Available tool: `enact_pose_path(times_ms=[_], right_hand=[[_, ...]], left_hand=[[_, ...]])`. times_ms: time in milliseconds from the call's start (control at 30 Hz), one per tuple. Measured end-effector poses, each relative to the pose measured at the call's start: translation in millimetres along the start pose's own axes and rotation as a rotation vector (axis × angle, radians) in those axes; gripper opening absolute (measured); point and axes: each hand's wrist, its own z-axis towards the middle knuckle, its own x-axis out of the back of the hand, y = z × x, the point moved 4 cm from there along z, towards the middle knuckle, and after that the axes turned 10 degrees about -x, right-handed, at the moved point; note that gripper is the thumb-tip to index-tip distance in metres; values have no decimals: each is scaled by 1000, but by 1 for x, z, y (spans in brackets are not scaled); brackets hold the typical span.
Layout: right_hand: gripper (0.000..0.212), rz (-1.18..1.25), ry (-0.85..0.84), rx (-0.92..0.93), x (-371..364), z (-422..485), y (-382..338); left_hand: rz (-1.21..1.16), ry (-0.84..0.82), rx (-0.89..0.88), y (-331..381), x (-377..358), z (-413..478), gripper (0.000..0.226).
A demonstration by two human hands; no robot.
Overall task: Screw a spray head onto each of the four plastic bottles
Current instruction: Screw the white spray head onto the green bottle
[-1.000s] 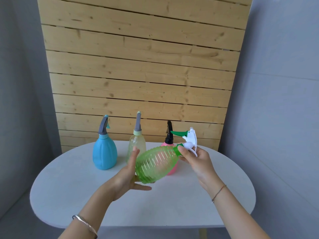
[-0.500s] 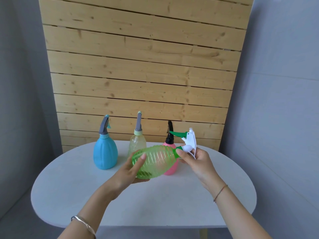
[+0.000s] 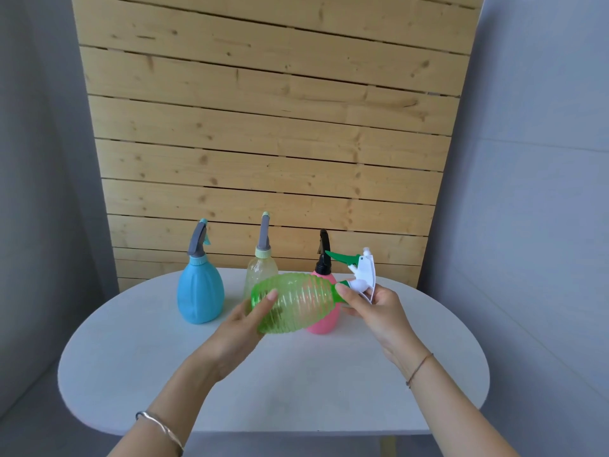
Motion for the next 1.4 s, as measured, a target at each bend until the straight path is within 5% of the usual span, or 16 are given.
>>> enact_pose_path(times_ms=[100,200,333,467,567,633,733,833,1067,1233,1400], right_hand=[[20,0,11,-7,-3,0,2],[22,3,46,-6,-2,0,1],[18,-11,59,-37,4,2,4],[31,-71,75,-48,2,0,6],[56,-133,142,20,-2,-2,-2],[54,-165,182,61,-2,-1,-8],[31,16,-46,-8,-13,1,-8],[31,270,-253,-62,-17,2,-8],[53,173,72,29,-14,5,-3],[42,387,-254,-13,-29,3,-14],[45,517,-113,-65,-40,0,-15]], left_hand=[[-51,-77,85,-1,-4,-3,64],[213,-85,193,-9,-10,-7,65],[409,-22,-38,2,-6,-7,57],[694,-60,-199,-2,-5,-5,91],[666,-60,-249,-4,-12,-4,92],[630,-57,-249,-4,-14,-3,85],[535,-43,-187,-5,-14,-2,84],[423,-56,-112,-5,-14,-3,84],[328,-105,-50,-6,-20,-9,80],[224,-57,-35,3,-19,-8,81],[172,-91,-40,5,-24,-11,77]])
